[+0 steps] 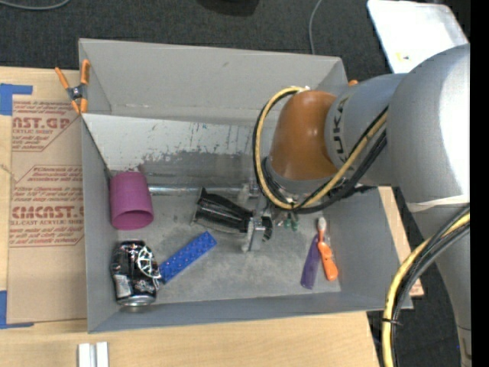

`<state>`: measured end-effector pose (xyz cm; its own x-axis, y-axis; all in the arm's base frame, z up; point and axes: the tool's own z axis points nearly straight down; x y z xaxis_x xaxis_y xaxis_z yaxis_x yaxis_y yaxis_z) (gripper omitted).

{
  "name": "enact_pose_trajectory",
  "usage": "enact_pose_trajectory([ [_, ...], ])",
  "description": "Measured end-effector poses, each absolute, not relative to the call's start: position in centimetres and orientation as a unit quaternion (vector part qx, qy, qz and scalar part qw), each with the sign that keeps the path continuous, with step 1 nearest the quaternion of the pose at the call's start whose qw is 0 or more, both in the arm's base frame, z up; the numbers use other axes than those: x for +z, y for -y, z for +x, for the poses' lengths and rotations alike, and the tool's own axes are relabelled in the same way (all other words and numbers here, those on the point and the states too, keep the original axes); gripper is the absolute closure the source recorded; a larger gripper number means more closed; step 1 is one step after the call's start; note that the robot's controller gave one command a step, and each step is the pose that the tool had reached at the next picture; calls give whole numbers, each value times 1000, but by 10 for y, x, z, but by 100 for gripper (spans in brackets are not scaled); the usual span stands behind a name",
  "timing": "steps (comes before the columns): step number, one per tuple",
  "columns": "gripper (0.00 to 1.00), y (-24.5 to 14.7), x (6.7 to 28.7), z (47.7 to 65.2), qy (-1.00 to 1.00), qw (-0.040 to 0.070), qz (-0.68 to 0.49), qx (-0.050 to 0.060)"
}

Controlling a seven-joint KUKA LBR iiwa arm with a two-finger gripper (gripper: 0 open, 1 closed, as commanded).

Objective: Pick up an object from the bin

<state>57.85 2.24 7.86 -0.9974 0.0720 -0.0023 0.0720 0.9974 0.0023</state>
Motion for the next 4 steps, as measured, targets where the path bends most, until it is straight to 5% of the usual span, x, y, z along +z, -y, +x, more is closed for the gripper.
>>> enact_pose_trajectory([
  [3,0,-28,70,568,-992,4,125,2],
  [4,0,-26,70,579,-995,5,103,1],
])
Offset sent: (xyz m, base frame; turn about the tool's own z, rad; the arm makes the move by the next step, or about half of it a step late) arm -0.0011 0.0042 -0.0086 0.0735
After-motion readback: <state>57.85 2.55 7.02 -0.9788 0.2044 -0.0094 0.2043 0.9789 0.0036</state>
